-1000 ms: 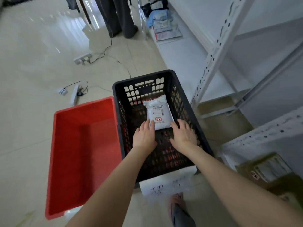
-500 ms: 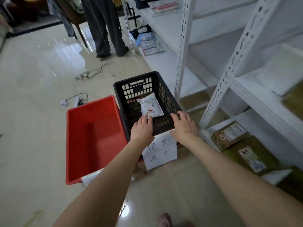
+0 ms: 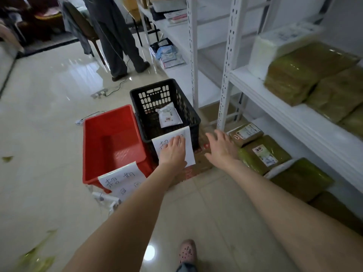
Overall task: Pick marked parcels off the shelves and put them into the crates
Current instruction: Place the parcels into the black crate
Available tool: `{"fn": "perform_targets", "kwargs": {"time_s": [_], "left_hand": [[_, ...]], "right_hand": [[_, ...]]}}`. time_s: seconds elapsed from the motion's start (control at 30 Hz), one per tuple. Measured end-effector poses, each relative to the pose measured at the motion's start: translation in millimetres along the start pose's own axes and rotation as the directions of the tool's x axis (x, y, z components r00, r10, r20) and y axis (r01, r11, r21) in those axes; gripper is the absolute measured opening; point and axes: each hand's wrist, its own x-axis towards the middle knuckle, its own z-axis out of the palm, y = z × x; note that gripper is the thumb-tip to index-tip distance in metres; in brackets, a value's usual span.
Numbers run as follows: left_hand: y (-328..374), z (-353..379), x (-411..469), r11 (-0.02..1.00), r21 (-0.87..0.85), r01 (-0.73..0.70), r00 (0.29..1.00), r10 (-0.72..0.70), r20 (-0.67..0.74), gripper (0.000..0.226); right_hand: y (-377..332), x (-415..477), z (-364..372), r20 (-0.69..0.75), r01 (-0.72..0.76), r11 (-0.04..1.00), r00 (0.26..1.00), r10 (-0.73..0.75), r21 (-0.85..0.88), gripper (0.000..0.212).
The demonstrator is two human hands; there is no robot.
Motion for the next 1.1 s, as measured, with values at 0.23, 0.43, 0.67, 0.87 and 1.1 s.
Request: {"fn": "perform_targets", "kwargs": {"time_s": [0.23, 0.43, 0.67, 0.87, 1.1], "left_hand": [[74.9, -36.7, -57.1, 0.989, -0.018, -0.144, 0.987, 0.142, -0.078, 0.079], [136.0, -66.7, -97.3, 0.937, 0.034, -0.347, 0.919, 0.347, -0.186, 0.084], [203.1, -102.7, -177.9, 0.811, 0.112, -0.574, 0.773, 0.582, -0.252, 0.081], [263.4, -135.7, -253.3, 0.665, 0.202, -0.719, 0.592, 0.739, -0.322, 0.080], [339.2, -180.9, -354.4, 0.532, 0.219, -0.818, 0.411, 0.807, -0.423, 0.084]], "right_hand": [[46.7, -88.9, -34.0, -0.077, -0.121, 0.993, 0.990, 0.121, -0.002, 0.071], [79.5, -176.6, -71.4, -0.163, -0.275, 0.961, 0.949, 0.270, -0.007, 0.068], [96.9, -313.0, -114.2, -0.295, -0.480, 0.877, 0.836, 0.462, 0.015, 0.066], [105.8, -425.1, -157.7, -0.381, -0.640, 0.768, 0.703, 0.600, 0.028, 0.075], [122.3, -546.4, -215.4, -0.526, -0.739, 0.674, 0.578, 0.624, -0.011, 0.070]]}}
